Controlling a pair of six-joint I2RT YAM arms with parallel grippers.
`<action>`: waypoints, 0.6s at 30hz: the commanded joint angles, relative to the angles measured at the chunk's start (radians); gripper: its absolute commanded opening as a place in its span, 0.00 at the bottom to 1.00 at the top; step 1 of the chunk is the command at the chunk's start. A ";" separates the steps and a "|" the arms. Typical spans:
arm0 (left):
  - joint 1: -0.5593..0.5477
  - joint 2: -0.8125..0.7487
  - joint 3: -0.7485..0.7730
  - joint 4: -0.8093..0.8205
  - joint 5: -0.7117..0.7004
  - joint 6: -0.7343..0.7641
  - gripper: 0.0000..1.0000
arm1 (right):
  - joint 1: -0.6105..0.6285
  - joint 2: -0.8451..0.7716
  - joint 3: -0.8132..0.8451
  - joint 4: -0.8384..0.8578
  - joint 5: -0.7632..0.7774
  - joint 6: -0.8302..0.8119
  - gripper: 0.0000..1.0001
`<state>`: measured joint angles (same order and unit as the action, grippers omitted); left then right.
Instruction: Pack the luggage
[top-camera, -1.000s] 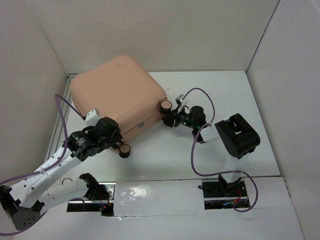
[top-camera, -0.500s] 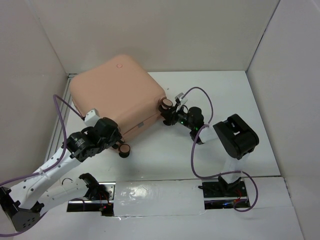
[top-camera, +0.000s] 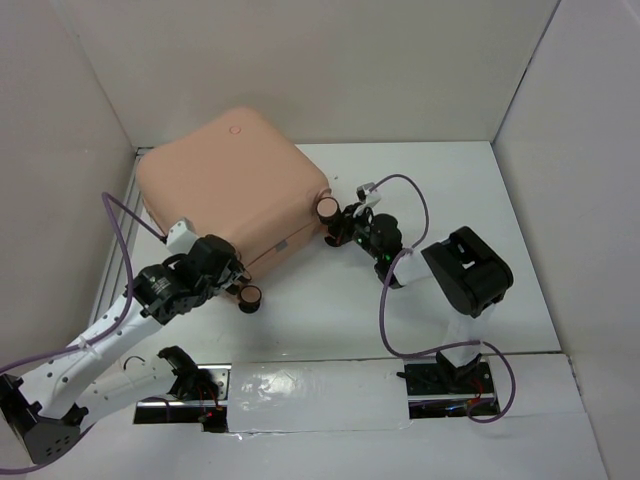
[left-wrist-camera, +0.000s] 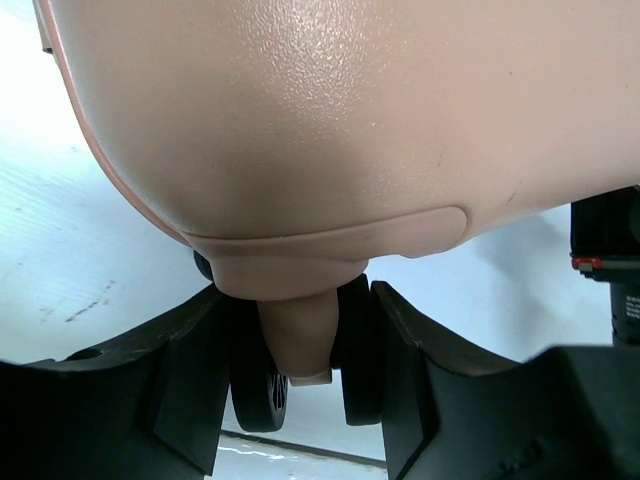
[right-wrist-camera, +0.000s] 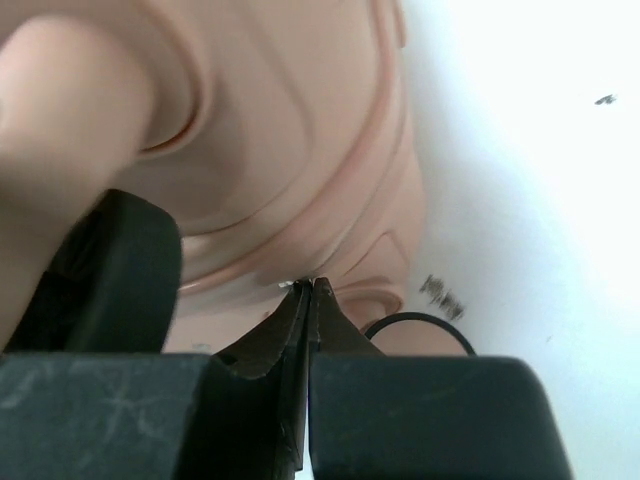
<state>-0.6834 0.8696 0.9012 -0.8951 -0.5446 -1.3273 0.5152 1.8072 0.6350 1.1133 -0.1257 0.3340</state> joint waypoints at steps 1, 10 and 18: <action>0.016 0.008 -0.050 -0.258 -0.049 -0.006 0.00 | -0.145 0.046 0.132 0.065 0.270 0.017 0.00; 0.036 -0.038 -0.068 -0.283 -0.049 -0.026 0.00 | -0.268 0.121 0.264 -0.078 0.307 -0.013 0.00; 0.045 0.043 -0.068 -0.272 -0.049 -0.007 0.00 | -0.291 0.322 0.511 -0.053 -0.363 -0.274 0.00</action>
<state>-0.6575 0.8772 0.8791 -0.8410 -0.5285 -1.4021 0.3248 2.0644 1.0176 1.0431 -0.4900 0.2420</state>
